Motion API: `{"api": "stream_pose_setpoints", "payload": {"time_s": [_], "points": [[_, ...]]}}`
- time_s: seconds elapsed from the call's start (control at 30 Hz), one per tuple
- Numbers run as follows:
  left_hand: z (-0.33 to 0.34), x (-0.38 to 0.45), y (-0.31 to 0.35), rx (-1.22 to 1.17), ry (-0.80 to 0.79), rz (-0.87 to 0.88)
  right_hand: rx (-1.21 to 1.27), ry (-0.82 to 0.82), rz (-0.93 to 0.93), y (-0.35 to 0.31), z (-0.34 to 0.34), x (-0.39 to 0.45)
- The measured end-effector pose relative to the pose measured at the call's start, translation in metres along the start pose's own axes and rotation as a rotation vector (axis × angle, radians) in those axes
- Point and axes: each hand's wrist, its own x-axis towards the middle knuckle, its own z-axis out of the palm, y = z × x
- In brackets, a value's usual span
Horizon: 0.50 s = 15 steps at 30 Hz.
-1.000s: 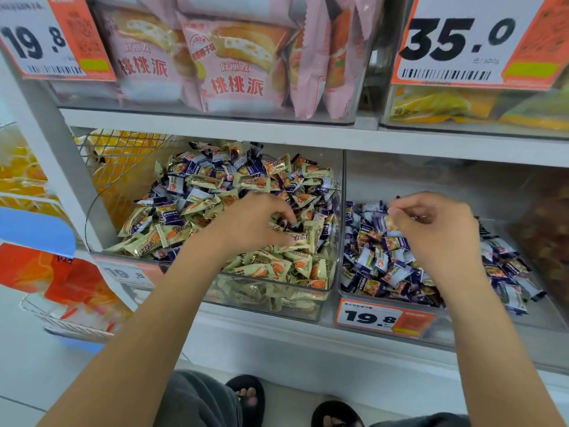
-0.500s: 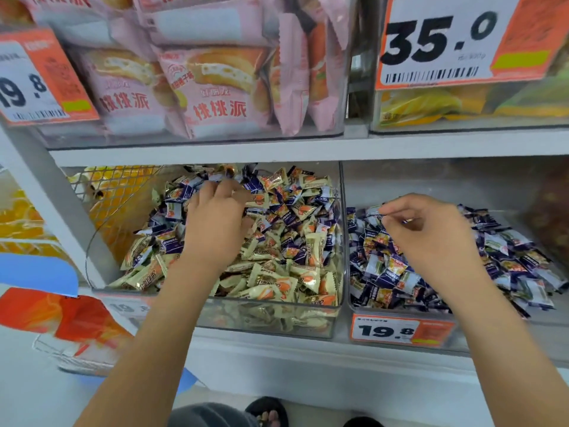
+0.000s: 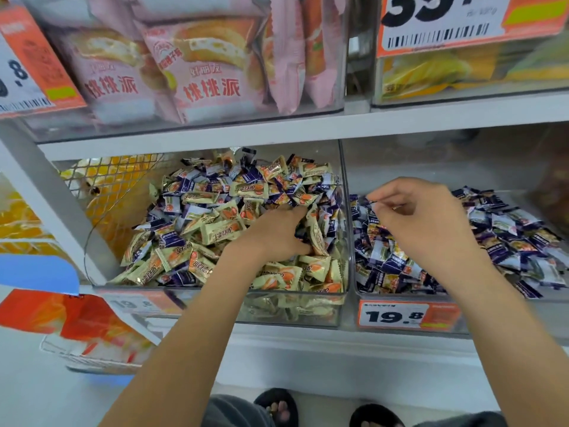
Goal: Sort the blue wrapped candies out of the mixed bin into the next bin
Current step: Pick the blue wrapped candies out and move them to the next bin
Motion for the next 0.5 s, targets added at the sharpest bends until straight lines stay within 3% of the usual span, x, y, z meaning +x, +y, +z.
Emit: {"api": "stream_pose_setpoints", "payload": {"time_s": [0.17,0.5], "points": [[0.000,0.002,-0.008,-0.167,0.177,0.096,0.021,0.010,-0.012,0.003,-0.001,0.000],[-0.027,-0.022,-0.007,-0.668,0.593,-0.030,0.080,0.048,-0.065,0.000,-0.001,-0.001]]}}
